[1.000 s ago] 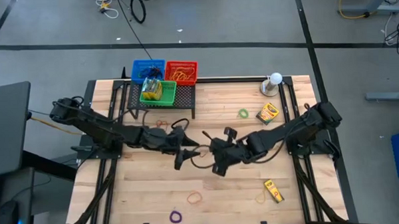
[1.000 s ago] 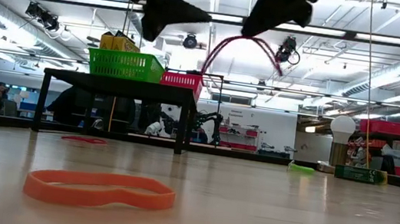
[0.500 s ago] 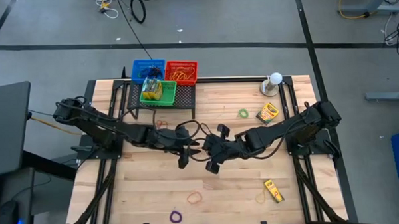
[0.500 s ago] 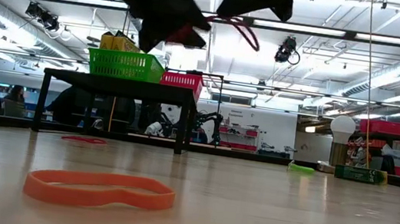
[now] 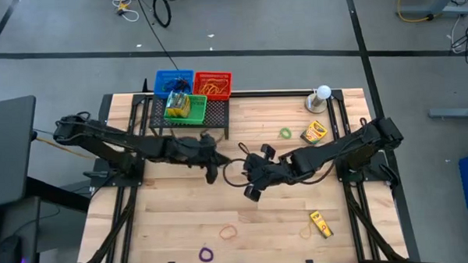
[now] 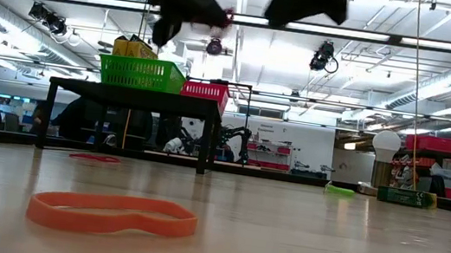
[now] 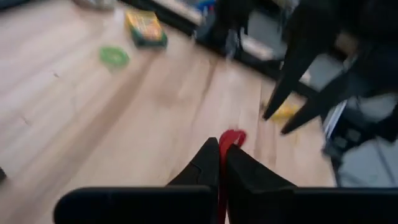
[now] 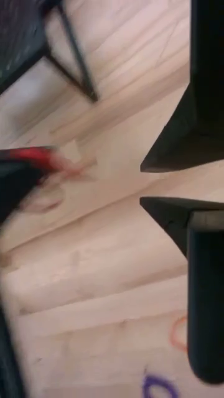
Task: Pick & Place Office Desk Supplies
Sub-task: Put the red rubber band into the red bin
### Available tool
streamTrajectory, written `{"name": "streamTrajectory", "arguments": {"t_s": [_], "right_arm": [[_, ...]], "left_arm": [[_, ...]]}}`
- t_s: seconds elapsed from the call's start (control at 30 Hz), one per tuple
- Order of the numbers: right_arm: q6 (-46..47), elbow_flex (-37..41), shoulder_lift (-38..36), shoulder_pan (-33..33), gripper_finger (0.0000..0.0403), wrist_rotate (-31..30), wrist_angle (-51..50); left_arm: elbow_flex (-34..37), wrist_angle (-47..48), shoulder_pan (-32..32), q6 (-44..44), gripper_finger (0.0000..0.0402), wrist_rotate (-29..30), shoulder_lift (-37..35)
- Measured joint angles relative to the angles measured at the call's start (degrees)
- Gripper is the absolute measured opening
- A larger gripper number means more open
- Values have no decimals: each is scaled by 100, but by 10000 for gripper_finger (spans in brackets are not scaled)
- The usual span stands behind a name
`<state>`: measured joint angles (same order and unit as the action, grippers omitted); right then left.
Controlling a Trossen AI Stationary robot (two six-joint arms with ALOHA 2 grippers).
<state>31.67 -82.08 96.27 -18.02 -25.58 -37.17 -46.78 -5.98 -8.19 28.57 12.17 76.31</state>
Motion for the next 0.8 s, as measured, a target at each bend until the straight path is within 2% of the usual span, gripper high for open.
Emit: {"name": "streamTrajectory", "arguments": {"t_s": [0.1, 0.17, 0.37, 0.5, 0.67, 0.8], "right_arm": [[101, 0, -267, -17, 93, -81, -574], [104, 0, -431, -17, 90, -109, -933], [-397, 0, -687, 140, 13, -240, -1520], [-864, 0, -724, 341, 16, -225, -1509], [-1529, 0, -730, 603, 6, -77, -1483], [-2031, 41, -732, 918, 6, 167, -1284]], "left_arm": [[-209, 250, 217, 74, 6, 145, -276], [-505, 629, 422, -9, 6, 247, -389], [-1790, 1963, 1491, -468, 6, 578, -387], [-2385, 2588, 2499, -689, 6, 582, -198], [-2611, 2743, 3612, -814, 6, -134, 218], [-2671, 2749, 4154, -849, 6, -594, 721]]}}
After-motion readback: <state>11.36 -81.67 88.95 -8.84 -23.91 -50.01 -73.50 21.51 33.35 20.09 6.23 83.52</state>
